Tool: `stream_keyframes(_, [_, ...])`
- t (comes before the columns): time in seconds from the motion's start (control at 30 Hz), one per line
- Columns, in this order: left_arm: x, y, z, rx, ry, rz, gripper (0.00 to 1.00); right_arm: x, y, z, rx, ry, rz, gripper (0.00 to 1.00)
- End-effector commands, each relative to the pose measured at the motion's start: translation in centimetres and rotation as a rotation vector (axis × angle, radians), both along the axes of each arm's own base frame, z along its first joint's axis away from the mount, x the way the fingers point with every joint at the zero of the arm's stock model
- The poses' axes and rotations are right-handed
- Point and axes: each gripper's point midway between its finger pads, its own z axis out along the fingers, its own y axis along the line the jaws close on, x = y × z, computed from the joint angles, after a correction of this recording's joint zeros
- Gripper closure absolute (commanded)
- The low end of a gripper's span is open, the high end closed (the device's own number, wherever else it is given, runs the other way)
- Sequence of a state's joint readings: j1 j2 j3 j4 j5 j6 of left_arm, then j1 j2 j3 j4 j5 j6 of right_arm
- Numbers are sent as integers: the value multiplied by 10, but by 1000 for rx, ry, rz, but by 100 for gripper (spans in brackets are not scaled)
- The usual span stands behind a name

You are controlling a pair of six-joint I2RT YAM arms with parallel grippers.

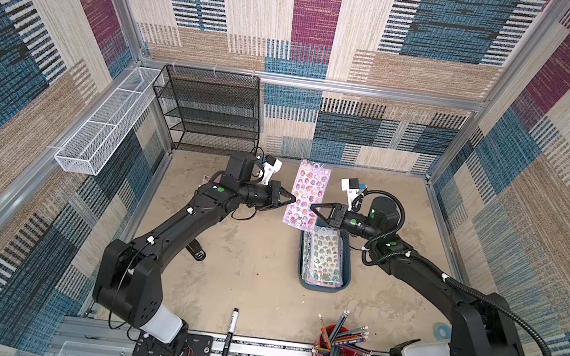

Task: Take the stickers out of the storage box
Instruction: Pick up the sticker from the storage box, then place the sticker at the center of the board.

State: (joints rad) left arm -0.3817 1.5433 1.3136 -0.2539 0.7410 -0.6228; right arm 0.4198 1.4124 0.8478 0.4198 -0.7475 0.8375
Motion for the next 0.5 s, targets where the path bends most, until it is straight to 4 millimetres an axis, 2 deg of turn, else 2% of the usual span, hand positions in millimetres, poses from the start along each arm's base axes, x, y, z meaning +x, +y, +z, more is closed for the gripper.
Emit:
stream_keyframes(0.0, [4, 10, -6, 113, -25, -4, 100, 2, -6, 4, -39, -50, -44, 51])
stream_keyframes(0.1, [6, 22, -17, 234, -8, 6, 100, 8, -16, -1, -121, -60, -111, 36])
stream_keyframes(0.17, [9, 33, -25, 305, -3, 26, 100, 11, -23, -3, -176, -74, -153, 31])
stream_keyframes(0.33, [16, 75, -58, 457, 87, 125, 100, 13, -42, -12, -298, -93, -243, 27])
stream_keyframes(0.47, [22, 105, -83, 511, 153, 200, 100, 9, -52, -12, -331, -116, -277, 26])
